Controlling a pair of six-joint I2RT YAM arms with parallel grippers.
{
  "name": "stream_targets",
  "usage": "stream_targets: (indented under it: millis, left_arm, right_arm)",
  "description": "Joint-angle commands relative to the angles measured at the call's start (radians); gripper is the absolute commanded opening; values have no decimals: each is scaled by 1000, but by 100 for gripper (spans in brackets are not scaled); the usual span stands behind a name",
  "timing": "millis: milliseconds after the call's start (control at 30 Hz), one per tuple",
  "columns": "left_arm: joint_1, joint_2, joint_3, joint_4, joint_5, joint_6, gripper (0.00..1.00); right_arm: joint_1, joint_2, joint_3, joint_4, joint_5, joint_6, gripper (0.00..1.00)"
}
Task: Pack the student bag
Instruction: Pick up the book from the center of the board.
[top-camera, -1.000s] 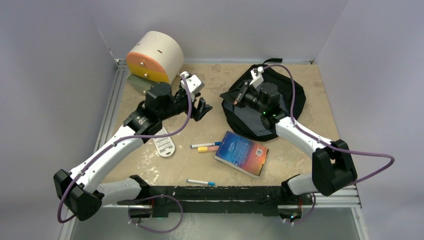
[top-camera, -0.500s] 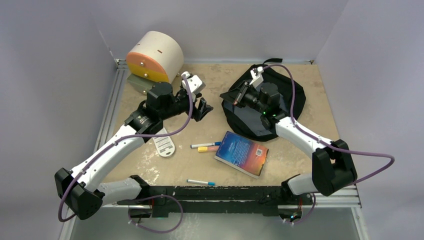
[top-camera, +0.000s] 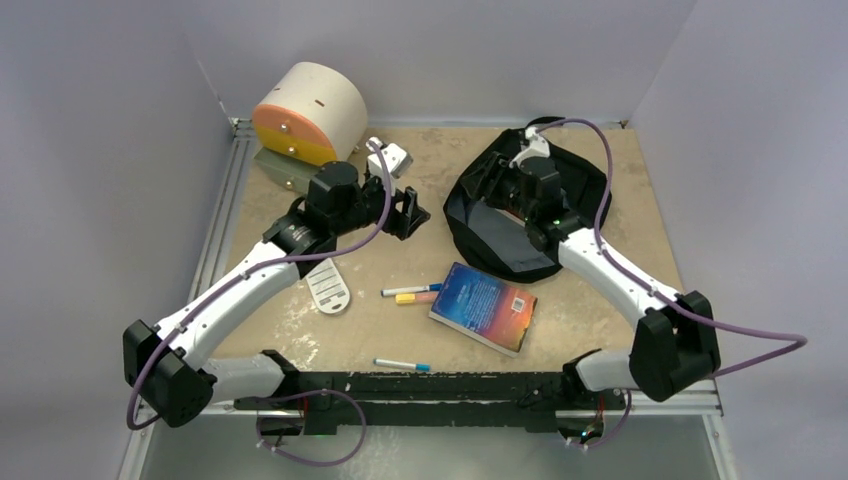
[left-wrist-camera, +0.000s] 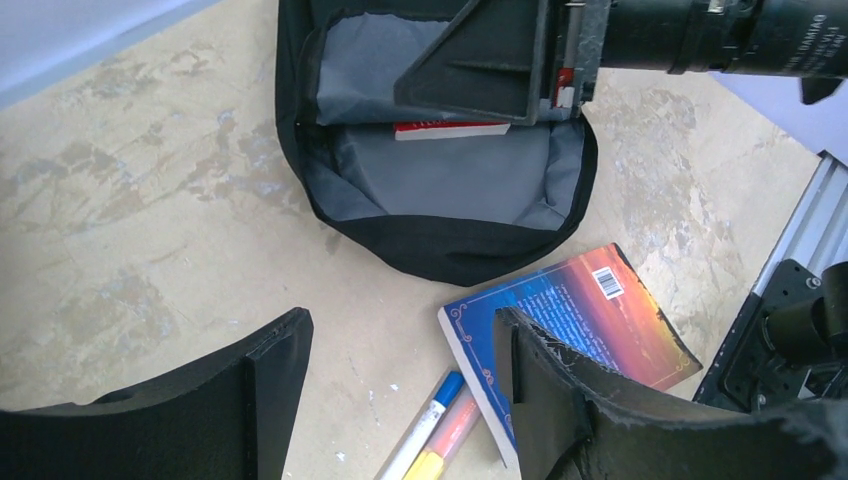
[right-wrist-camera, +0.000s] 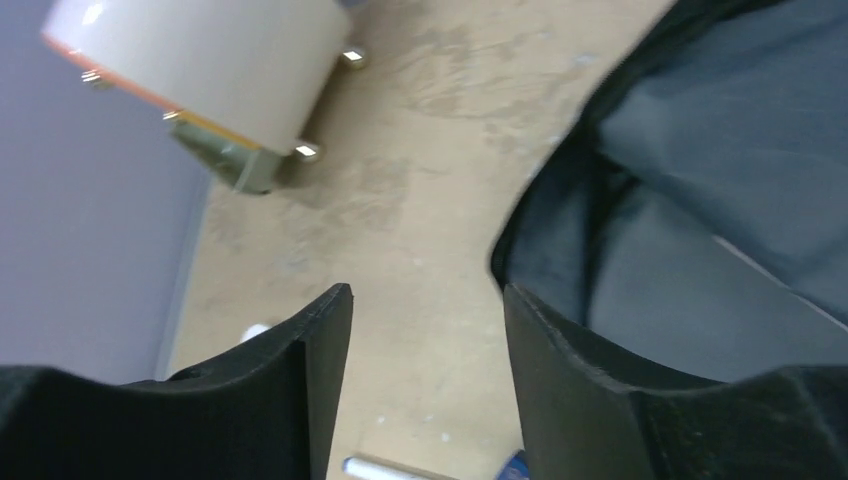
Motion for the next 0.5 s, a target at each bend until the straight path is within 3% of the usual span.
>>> stream_targets:
  millis: [0, 267, 467]
  left_arm:
    - [5, 28, 50, 31, -17, -59, 66]
    - [4, 94, 68, 5, -40, -160, 65]
    - [4, 86, -17, 56, -59, -351, 65]
  right_arm:
    - [-6, -59, 41, -150, 245, -9, 61]
    - [-6, -178, -45, -303, 330, 286, 67]
    - [-5, -301, -172, -453, 391, 459, 71]
